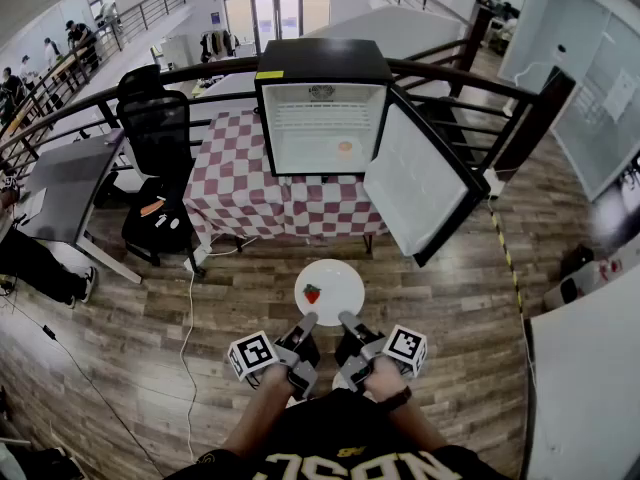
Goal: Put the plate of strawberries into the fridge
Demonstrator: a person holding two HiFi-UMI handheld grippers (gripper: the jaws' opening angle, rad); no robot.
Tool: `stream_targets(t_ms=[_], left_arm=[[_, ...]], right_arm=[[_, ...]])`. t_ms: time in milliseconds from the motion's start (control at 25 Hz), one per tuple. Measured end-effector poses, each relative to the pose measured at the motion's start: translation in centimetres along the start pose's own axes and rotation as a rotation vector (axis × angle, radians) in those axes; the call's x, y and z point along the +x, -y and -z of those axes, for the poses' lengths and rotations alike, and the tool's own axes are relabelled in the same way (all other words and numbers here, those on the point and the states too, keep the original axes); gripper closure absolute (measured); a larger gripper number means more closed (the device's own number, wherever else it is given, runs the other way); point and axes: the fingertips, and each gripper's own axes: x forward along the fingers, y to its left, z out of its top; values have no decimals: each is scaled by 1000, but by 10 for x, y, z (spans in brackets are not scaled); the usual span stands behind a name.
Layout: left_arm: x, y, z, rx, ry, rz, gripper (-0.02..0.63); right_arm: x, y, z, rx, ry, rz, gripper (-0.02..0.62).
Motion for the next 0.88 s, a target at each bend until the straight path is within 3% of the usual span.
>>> stream_targets(t_ms=[640, 880], left_arm=[[14, 1, 19, -6, -4, -21, 575], [28, 2, 34, -41, 4, -5, 575]], right_arm=[[-15, 6, -18, 59, 22, -17, 563], [-27, 2, -36, -25, 40, -23, 563]])
